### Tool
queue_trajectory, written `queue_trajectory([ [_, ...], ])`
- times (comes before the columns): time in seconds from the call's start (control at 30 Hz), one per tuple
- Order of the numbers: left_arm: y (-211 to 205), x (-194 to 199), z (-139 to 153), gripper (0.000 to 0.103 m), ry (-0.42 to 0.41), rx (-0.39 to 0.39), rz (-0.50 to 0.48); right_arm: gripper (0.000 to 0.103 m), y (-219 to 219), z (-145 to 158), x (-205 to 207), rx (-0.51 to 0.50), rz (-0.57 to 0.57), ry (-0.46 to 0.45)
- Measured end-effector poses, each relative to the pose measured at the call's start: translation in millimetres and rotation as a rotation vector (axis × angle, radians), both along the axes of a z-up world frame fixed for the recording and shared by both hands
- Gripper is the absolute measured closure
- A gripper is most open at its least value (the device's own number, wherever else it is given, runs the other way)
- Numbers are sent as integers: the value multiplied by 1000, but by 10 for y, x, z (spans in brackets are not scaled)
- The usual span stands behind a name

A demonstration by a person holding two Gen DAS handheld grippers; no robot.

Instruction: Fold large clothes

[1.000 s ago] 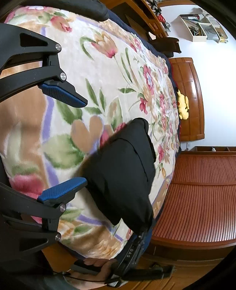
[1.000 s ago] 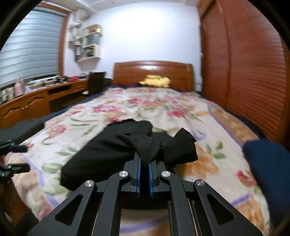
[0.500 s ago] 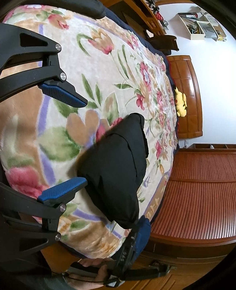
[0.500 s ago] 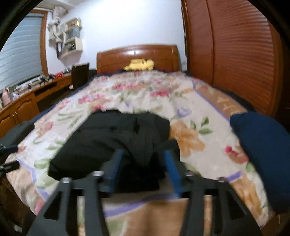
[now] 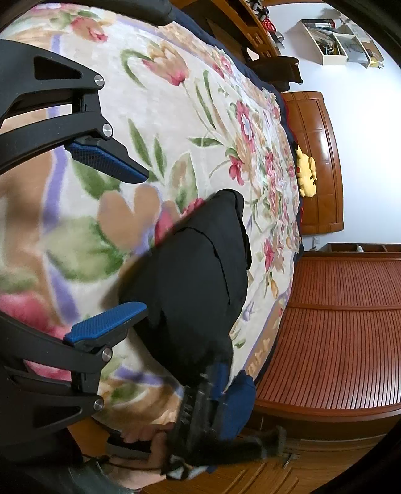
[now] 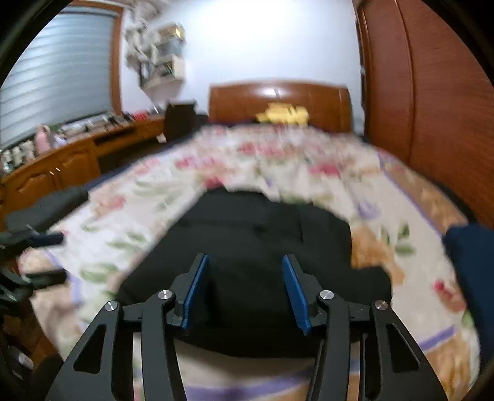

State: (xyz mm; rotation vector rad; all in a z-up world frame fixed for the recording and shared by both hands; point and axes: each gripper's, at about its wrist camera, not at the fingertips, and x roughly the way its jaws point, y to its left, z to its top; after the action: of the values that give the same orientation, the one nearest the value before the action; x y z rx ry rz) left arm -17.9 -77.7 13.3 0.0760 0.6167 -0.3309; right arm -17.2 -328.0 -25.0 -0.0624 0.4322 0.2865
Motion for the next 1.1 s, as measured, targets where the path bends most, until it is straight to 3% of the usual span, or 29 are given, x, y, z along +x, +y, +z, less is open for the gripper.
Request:
queue_trajectory([
  [0.1, 11, 85, -21, 23, 4, -12, -13, 54, -98, -138, 218, -16, -13, 105],
  [0.23, -1, 253, -48, 23, 2, -22, -34, 56, -124, -278, 312, -56, -3, 163],
  [0.43, -48, 622, -93, 23, 28, -48, -54, 56, 26, -291, 386, -113, -15, 140],
  [0.63, -123, 1022, -123, 23, 35, -22, -58, 56, 108, -339, 346, -110, -30, 130],
  [1.1, -184, 1703, -253, 23, 55, 32, -30, 56, -80, -346, -166, -83, -50, 33],
])
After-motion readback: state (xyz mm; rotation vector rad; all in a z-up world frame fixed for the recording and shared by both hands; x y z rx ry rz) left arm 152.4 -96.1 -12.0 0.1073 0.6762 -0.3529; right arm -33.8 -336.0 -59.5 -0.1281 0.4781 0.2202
